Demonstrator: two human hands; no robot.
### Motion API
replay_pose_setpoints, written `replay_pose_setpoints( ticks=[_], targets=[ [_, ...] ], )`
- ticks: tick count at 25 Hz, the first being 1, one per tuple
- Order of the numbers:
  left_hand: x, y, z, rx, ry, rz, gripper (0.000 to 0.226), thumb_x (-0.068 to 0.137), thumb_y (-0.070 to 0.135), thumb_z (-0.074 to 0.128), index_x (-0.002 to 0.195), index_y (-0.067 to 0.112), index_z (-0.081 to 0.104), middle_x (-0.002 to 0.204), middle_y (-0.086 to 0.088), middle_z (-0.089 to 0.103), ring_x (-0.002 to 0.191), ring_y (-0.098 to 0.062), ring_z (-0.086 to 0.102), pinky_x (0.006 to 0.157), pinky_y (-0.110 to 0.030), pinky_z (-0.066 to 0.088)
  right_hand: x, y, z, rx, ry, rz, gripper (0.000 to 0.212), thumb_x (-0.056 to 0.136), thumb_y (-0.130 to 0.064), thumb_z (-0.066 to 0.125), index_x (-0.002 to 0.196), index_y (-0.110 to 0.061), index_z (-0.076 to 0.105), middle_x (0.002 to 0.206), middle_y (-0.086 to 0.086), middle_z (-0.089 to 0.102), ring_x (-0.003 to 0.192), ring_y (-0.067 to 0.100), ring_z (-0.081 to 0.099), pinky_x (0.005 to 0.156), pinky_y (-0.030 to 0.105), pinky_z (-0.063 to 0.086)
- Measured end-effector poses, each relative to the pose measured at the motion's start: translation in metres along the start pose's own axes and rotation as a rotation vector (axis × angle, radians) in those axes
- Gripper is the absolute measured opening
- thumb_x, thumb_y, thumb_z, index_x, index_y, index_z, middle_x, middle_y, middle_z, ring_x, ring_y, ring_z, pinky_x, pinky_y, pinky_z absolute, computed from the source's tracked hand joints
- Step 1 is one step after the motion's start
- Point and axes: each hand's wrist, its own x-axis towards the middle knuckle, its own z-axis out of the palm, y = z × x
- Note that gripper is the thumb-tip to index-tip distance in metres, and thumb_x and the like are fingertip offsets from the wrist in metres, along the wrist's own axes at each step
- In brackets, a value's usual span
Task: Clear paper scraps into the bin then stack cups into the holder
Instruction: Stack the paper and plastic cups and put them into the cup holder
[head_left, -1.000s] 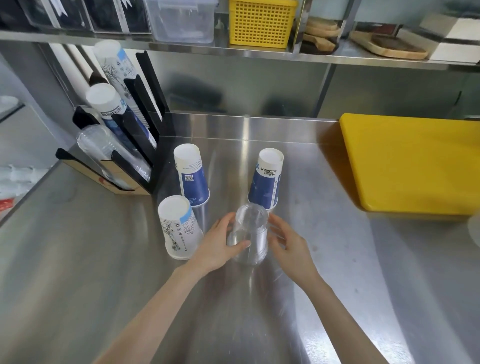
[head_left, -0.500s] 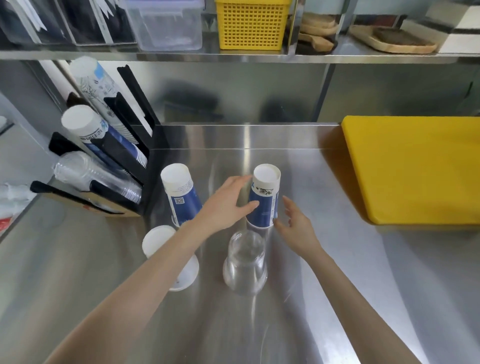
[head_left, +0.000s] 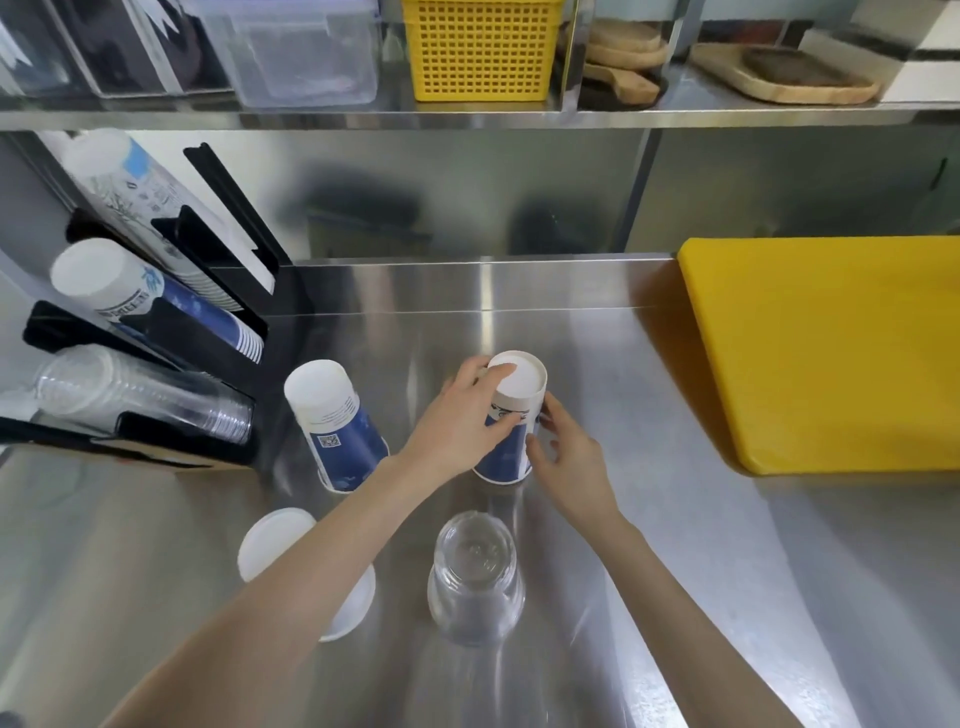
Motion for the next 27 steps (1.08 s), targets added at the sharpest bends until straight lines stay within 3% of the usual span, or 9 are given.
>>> replay_pose_setpoints(
  ticks=[4, 7, 11, 14, 17, 20, 23, 27],
  targets=[
    [-0.011, 0.004, -0.028, -0.071, 0.144, 0.043, 0.046, 0.084, 0.022, 0.057, 0.128, 0.019, 0.043, 0.137, -0.004, 0.038, 0.123, -0.025, 0.042, 0.099, -0.033, 0.036, -0.005, -0.029, -0.008, 0.01, 0.014, -0.097, 0.043, 0.09, -0.012, 0.046, 0.131, -0.024, 0.041, 0.124, -0.001, 0.06, 0.113, 0.015, 0.056, 0.087, 0.018, 0.039],
    [-0.025, 0.01, -0.061, -0.079, 0.244, 0.086, 0.045, 0.082, 0.02, 0.06, 0.125, 0.018, 0.047, 0.135, -0.005, 0.042, 0.121, -0.025, 0.043, 0.099, -0.034, 0.036, -0.011, -0.061, -0.011, 0.006, 0.026, -0.179, 0.042, 0.091, -0.015, 0.046, 0.131, -0.025, 0.041, 0.125, -0.003, 0.06, 0.113, 0.014, 0.056, 0.089, 0.02, 0.039],
    [-0.049, 0.015, -0.107, -0.087, 0.387, 0.142, 0.043, 0.081, 0.018, 0.061, 0.122, 0.016, 0.049, 0.133, -0.006, 0.045, 0.119, -0.022, 0.044, 0.093, -0.019, 0.029, -0.021, -0.111, -0.005, 0.077, 0.043, -0.257, 0.04, 0.091, -0.019, 0.048, 0.129, -0.028, 0.043, 0.118, -0.01, 0.061, 0.11, 0.01, 0.056, 0.089, 0.019, 0.041],
    [-0.07, 0.008, -0.139, -0.084, 0.454, 0.161, 0.042, 0.081, 0.018, 0.062, 0.12, 0.015, 0.048, 0.131, -0.007, 0.046, 0.116, -0.022, 0.046, 0.095, -0.027, 0.038, -0.03, -0.146, 0.007, 0.112, 0.027, -0.324, 0.04, 0.09, -0.016, 0.046, 0.128, -0.027, 0.044, 0.117, -0.009, 0.061, 0.108, 0.009, 0.057, 0.09, 0.021, 0.044],
    [-0.086, -0.005, -0.162, -0.09, 0.481, 0.148, 0.043, 0.081, 0.02, 0.062, 0.12, 0.014, 0.046, 0.131, -0.007, 0.046, 0.116, -0.025, 0.047, 0.097, -0.038, 0.043, -0.039, -0.174, 0.023, 0.139, -0.007, -0.351, 0.04, 0.09, -0.011, 0.045, 0.129, -0.021, 0.043, 0.125, 0.001, 0.06, 0.114, 0.017, 0.056, 0.097, 0.033, 0.047],
    [-0.092, -0.02, -0.178, -0.091, 0.516, 0.128, 0.044, 0.08, 0.021, 0.064, 0.118, 0.013, 0.045, 0.13, -0.007, 0.049, 0.116, -0.022, 0.049, 0.094, -0.029, 0.041, -0.043, -0.192, 0.036, 0.14, -0.021, -0.337, 0.04, 0.091, -0.013, 0.043, 0.13, -0.021, 0.042, 0.129, 0.002, 0.058, 0.118, 0.02, 0.054, 0.1, 0.043, 0.046],
    [-0.094, -0.037, -0.184, -0.081, 0.522, 0.108, 0.043, 0.078, 0.021, 0.066, 0.116, 0.012, 0.046, 0.128, -0.008, 0.05, 0.114, -0.021, 0.051, 0.09, -0.024, 0.039, -0.041, -0.202, 0.049, 0.134, -0.048, -0.308, 0.039, 0.091, -0.015, 0.044, 0.13, -0.021, 0.042, 0.131, 0.003, 0.056, 0.121, 0.021, 0.052, 0.102, 0.045, 0.044],
    [-0.092, -0.064, -0.184, -0.104, 0.497, 0.101, 0.041, 0.078, 0.02, 0.065, 0.113, 0.012, 0.047, 0.127, -0.008, 0.051, 0.112, -0.023, 0.051, 0.09, -0.029, 0.041, -0.036, -0.202, 0.072, 0.101, -0.079, -0.272, 0.04, 0.092, -0.02, 0.044, 0.132, -0.022, 0.039, 0.133, 0.003, 0.055, 0.121, 0.023, 0.052, 0.103, 0.044, 0.043]
  ],
)
